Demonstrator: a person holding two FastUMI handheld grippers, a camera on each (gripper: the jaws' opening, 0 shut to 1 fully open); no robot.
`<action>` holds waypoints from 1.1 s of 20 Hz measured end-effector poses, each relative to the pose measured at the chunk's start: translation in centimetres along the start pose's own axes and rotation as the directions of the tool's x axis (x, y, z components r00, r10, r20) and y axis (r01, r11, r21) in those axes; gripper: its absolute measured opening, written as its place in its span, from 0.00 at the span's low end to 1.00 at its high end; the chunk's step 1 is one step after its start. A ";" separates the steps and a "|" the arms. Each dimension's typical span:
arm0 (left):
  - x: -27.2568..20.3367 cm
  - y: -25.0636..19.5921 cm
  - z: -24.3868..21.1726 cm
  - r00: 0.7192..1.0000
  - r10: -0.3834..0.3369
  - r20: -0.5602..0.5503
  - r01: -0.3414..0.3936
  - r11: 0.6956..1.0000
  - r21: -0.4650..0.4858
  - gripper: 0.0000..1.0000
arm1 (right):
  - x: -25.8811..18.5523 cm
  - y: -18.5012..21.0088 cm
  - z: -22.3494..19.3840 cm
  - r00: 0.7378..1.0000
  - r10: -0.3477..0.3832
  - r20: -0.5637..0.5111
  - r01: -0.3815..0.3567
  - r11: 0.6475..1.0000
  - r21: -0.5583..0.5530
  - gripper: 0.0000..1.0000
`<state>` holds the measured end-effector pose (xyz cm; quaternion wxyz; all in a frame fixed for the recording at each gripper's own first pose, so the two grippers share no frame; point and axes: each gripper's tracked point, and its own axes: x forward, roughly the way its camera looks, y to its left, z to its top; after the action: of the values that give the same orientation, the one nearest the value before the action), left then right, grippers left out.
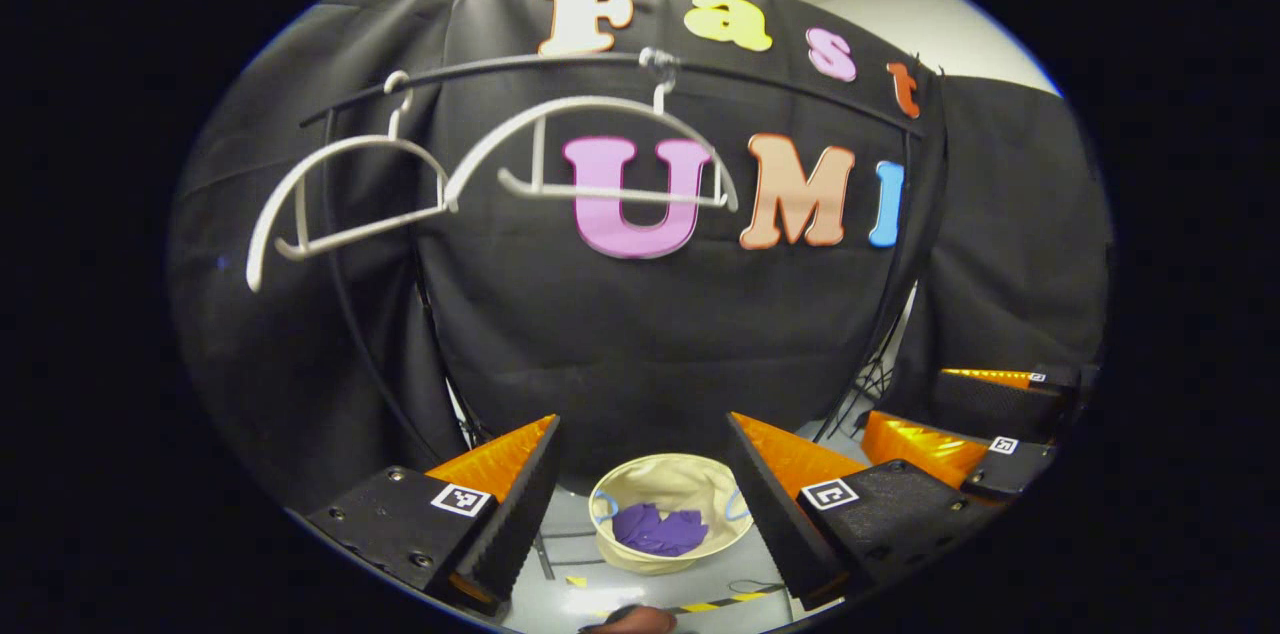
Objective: Grasp the clothes on the hanger with both hands and then place them into the laundry hamper below.
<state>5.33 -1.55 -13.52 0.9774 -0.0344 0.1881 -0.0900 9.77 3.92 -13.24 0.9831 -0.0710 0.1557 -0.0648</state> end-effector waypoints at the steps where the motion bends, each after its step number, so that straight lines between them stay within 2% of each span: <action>1: -0.5 0.2 1.0 1.000 0.000 0.020 -0.001 1.000 0.007 0.97 | -0.6 0.1 1.7 1.000 0.004 0.030 -0.004 1.000 -0.005 0.99; 2: -1.1 0.4 1.9 1.000 0.006 0.020 -0.006 1.000 0.011 1.00 | -1.2 0.5 3.0 0.998 0.015 0.057 -0.015 1.000 -0.003 0.99; 3: -1.8 0.8 2.8 1.000 0.014 0.022 -0.014 1.000 0.007 0.96 | -1.7 0.9 4.5 0.996 0.033 0.084 -0.033 0.999 -0.002 0.93; 4: -2.3 1.2 3.9 0.999 0.020 0.026 -0.020 1.000 -0.001 1.00 | -2.2 1.0 6.0 0.992 0.046 0.116 -0.046 0.999 0.003 0.99; 5: -2.9 1.4 5.1 0.999 0.020 0.041 -0.019 1.000 -0.018 0.97 | -2.6 0.9 7.5 0.988 0.058 0.142 -0.061 0.998 0.016 0.99; 6: -3.4 1.4 6.6 0.998 0.012 0.066 -0.009 0.999 -0.037 1.00 | -2.9 0.7 8.8 0.984 0.069 0.166 -0.077 0.996 0.045 0.93; 7: -3.7 1.5 8.1 0.996 0.008 0.090 -0.004 0.999 -0.048 0.97 | -3.0 0.1 9.9 0.982 0.065 0.179 -0.080 0.994 0.077 0.92; 8: -4.2 1.8 9.4 0.994 0.008 0.108 -0.002 0.999 -0.047 1.00 | -3.3 -1.2 10.7 0.980 0.044 0.193 -0.065 0.992 0.104 0.92; 9: -4.6 2.2 10.5 0.992 0.008 0.128 -0.003 0.999 -0.038 1.00 | -3.4 -2.4 11.6 0.977 0.026 0.211 -0.051 0.992 0.115 0.99; 10: -4.9 2.6 11.5 0.988 0.013 0.152 -0.010 1.000 -0.024 1.00 | -3.4 -3.6 12.4 0.973 0.001 0.229 -0.028 0.993 0.116 0.92; 11: -4.9 3.0 12.0 0.985 0.020 0.172 -0.019 1.000 -0.009 0.99 | -3.4 -4.4 13.2 0.968 -0.012 0.252 -0.014 0.995 0.103 0.92; 12: -5.0 3.3 12.6 0.982 0.023 0.187 -0.025 1.000 0.007 1.00 | -3.3 -5.0 13.8 0.961 -0.024 0.276 0.001 0.997 0.080 0.98; 13: -4.9 3.6 13.2 0.979 0.028 0.200 -0.034 0.999 0.028 1.00 | -3.1 -5.6 14.3 0.954 -0.033 0.298 0.017 0.998 0.056 1.00; 17: -4.2 4.1 13.5 0.972 0.018 0.236 -0.035 0.997 0.072 0.99 | -1.8 -5.5 14.0 0.941 -0.004 0.340 0.008 1.000 -0.011 0.92; 19: -3.2 4.2 12.4 0.973 0.014 0.230 -0.033 0.996 0.080 0.99 | -0.9 -5.3 12.4 0.949 0.003 0.316 0.001 1.000 -0.012 0.93; 22: -1.3 3.8 10.2 0.984 0.002 0.179 -0.020 0.995 0.100 0.98 | 0.2 -5.1 9.8 0.967 -0.027 0.254 0.020 0.999 0.028 0.93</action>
<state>8.59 2.76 -3.93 0.9913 0.0084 0.0951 -0.0906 12.50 0.05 -3.31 0.9949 -0.0680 0.0267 -0.0689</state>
